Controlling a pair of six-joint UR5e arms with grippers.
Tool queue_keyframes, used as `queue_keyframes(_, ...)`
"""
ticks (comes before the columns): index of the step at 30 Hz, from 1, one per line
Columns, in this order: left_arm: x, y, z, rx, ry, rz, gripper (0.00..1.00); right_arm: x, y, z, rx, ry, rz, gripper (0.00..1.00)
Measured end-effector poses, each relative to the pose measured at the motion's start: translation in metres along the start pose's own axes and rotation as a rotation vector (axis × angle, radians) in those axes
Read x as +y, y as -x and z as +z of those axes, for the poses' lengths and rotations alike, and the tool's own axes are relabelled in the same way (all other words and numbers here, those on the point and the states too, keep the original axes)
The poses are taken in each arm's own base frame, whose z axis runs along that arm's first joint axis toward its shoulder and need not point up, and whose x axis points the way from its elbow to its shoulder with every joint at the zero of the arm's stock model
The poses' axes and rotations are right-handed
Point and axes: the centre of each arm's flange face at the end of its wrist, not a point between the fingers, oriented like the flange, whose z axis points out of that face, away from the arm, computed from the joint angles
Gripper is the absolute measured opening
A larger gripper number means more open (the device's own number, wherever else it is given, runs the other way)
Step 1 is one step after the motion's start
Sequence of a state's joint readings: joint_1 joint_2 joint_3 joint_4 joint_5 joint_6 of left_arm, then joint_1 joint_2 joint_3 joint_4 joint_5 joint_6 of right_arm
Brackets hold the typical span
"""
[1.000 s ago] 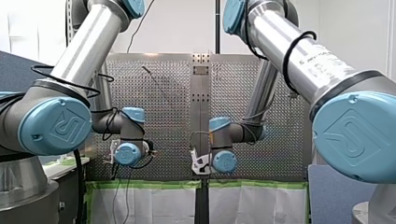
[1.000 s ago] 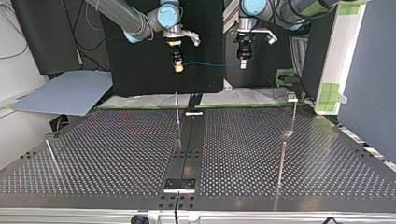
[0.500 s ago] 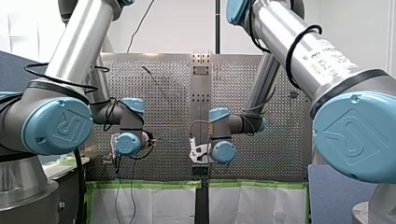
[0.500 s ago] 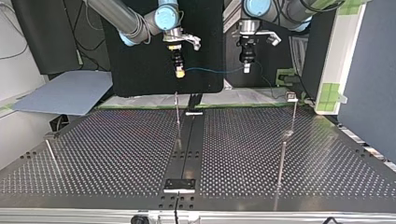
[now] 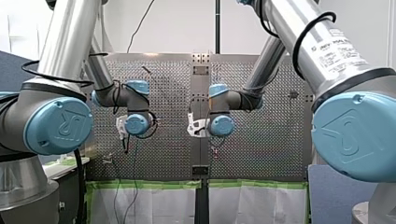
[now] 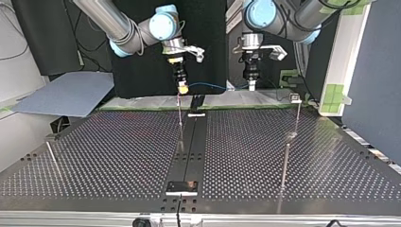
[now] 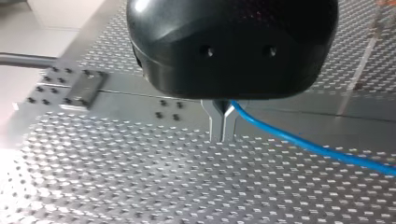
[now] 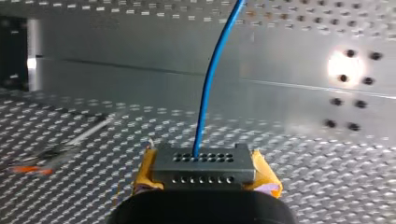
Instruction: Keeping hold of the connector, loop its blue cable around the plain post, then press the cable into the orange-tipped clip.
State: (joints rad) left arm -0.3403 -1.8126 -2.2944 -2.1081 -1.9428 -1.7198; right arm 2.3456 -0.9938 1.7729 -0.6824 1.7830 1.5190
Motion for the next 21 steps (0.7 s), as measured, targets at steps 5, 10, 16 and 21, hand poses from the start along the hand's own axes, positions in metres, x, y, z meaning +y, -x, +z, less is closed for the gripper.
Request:
queue_keyframes(5, -0.008, 0.031, 0.015, -0.045, 0.01, -0.019, 0.0, 0.005, -0.039, 0.008, 0.037, -0.025, 0.012, 0.0)
queue_keyframes(10, -0.011, 0.059, 0.022, -0.079, 0.035, -0.034, 0.0, 0.013, -0.08, 0.015, 0.095, -0.045, 0.027, 0.0)
queue_keyframes(16, -0.014, 0.093, 0.026, -0.109, 0.043, -0.053, 0.0, 0.021, -0.137, 0.022, 0.168, -0.077, 0.042, 0.0)
queue_keyframes(21, -0.016, 0.118, 0.027, -0.131, 0.045, -0.079, 0.0, 0.027, -0.183, 0.022, 0.224, -0.105, 0.047, 0.0)
